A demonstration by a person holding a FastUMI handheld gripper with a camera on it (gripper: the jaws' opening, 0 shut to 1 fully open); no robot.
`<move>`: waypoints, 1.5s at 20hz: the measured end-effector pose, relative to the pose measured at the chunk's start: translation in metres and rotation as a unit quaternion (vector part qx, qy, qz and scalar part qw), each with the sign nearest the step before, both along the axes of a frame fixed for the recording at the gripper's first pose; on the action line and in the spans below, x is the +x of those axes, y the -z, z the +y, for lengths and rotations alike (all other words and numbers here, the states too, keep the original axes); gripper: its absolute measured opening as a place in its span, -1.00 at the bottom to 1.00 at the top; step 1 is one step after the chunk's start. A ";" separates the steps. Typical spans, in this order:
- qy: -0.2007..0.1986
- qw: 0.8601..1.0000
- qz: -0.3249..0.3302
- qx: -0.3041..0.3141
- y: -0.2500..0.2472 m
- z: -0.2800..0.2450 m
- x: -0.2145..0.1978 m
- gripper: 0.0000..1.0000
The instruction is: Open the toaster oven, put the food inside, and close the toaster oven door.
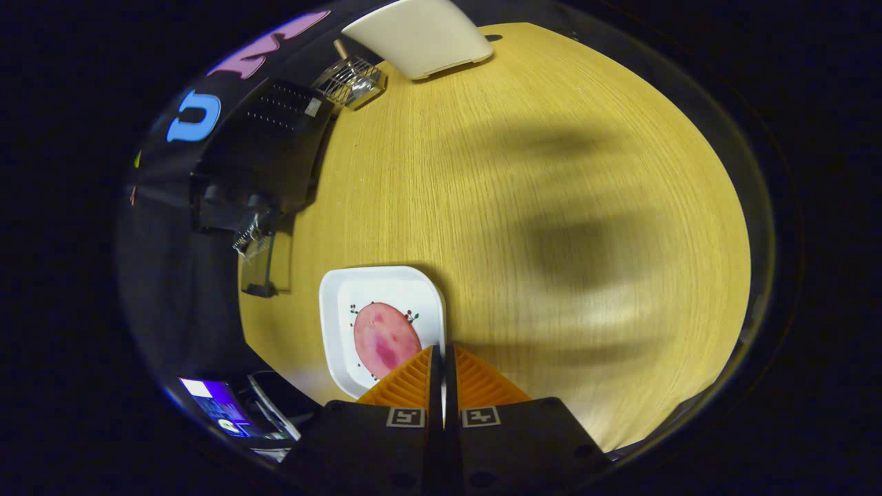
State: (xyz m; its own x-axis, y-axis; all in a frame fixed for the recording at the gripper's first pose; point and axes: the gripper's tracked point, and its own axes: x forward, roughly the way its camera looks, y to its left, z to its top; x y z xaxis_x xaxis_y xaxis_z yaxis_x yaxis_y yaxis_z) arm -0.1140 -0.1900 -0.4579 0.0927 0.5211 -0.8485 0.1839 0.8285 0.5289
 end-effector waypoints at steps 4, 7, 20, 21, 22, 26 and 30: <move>0.065 0.996 -0.011 0.068 -0.020 0.020 -0.006 -0.90; 0.108 0.989 -0.019 0.104 -0.043 0.040 -0.010 -0.90; 0.133 0.981 -0.066 0.126 -0.130 0.192 -0.011 -0.90; 0.137 0.981 -0.065 0.123 -0.131 0.203 -0.008 -0.90; 0.143 0.980 -0.062 0.121 -0.130 0.214 -0.006 -0.90; 0.194 0.973 -0.053 0.111 -0.124 0.257 0.016 -0.90; 0.257 0.961 -0.047 0.097 -0.115 0.298 0.039 -0.90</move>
